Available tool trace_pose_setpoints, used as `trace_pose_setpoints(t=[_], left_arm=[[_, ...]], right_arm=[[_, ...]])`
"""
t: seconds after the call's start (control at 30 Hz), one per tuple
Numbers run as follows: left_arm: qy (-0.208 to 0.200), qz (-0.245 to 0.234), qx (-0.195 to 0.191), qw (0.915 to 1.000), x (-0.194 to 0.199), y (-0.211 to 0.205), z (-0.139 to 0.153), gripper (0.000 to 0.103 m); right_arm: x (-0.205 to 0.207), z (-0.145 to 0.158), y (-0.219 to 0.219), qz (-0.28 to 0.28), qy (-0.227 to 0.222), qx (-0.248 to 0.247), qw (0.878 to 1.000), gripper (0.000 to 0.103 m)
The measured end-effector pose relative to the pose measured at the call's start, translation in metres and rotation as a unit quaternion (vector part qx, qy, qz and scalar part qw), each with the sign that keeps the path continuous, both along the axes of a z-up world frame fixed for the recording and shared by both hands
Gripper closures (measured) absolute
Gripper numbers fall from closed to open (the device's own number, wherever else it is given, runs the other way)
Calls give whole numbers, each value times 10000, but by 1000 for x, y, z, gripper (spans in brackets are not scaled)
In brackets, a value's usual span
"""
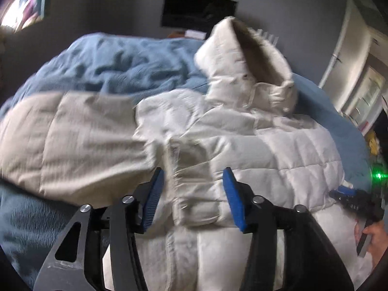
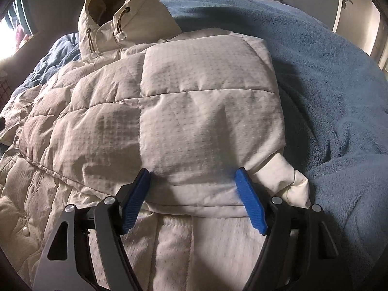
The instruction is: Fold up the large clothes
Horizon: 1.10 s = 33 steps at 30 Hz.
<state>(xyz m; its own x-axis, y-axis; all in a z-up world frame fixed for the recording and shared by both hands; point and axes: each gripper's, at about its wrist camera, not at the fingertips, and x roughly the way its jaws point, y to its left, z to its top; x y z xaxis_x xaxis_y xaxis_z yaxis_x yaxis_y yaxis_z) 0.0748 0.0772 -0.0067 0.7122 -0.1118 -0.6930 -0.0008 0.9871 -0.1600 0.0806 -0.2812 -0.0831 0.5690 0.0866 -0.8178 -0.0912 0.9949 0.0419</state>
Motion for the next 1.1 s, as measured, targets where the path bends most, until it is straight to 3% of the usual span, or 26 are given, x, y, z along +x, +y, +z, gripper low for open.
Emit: trace_pose_setpoints(t=[0.3,0.43,0.57,0.8,0.9,1.1], left_arm=[[323,-910,448,9943,18,-48,-28,44],[762,-974,540,9909,29,-51,-52,44],[932,-998,605,9888,34,-51,-64,43],[994,-1020,695,9874,35,-54,-69,42],[995,-1021,697,9873,36,-54,-69,42],[1001,-1047,677,9871,38,-56,-72,38]], right_arm=[[1,-2,3,9,9,-102,9999,30],[2,-3,4,8,16,-150,9999,30],[0,-1,6,-15,-26,-231,9997,29],[11,36,12,-265,-629,-138,9976,14],[34,30,15,-499,-405,-414,9971,14],[57,-5,8,-670,102,-313,9972,8]])
